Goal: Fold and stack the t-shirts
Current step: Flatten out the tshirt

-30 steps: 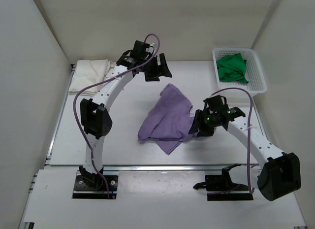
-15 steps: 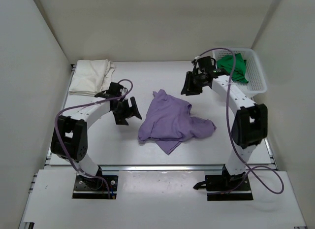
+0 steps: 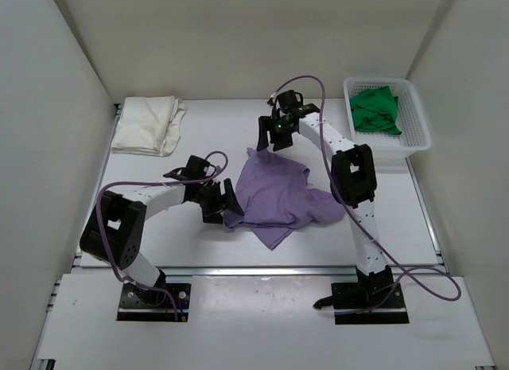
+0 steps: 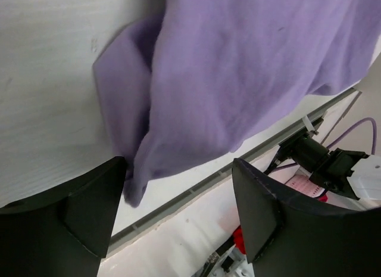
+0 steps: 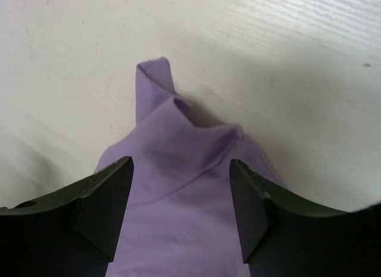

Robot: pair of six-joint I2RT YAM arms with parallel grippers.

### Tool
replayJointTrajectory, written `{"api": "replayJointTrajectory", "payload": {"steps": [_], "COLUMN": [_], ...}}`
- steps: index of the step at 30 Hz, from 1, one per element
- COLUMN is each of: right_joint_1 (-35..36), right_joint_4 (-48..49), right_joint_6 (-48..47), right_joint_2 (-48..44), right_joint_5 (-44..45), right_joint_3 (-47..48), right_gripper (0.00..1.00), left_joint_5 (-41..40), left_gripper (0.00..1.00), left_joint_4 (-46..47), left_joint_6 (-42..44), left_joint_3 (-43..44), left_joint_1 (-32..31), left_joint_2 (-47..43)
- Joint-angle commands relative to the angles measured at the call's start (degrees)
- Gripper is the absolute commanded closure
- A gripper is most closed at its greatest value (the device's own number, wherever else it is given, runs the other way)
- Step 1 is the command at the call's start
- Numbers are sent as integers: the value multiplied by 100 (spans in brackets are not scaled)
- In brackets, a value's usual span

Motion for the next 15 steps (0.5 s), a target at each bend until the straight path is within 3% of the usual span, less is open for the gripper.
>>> {"api": "replayJointTrajectory", "payload": {"steps": [1, 4, 10, 12, 13, 14, 15], "right_joint_1": [-40, 13, -92, -127, -119, -153, -128], "right_joint_4": [191, 226, 578, 517, 447, 403, 316], "right_joint_6": [87, 149, 421, 526, 588, 545, 553], "right_joint_2": [258, 549, 944, 1076, 1103, 1051, 955], "right_joint_5": [-268, -400, -725, -1041, -1042, -1042, -938], "right_joint_3": [489, 700, 946, 1218, 1323, 1359, 1455], "right_gripper": [36, 36, 37, 56, 75, 93, 100], "left_joint_5": [159, 27, -325, -412, -465, -527, -658], "left_gripper": [19, 38, 64, 75, 86, 90, 98], "left_joint_4": [451, 390, 179, 91, 4, -75, -259], "left_joint_6": [-155, -121, -32, -15, -6, 64, 108], "left_joint_3": [37, 151, 538, 582, 591, 652, 765], "left_joint_1": [-35, -18, -210, -202, -150, -149, -80], "left_joint_2": [-94, 20, 196, 179, 170, 109, 39]}}
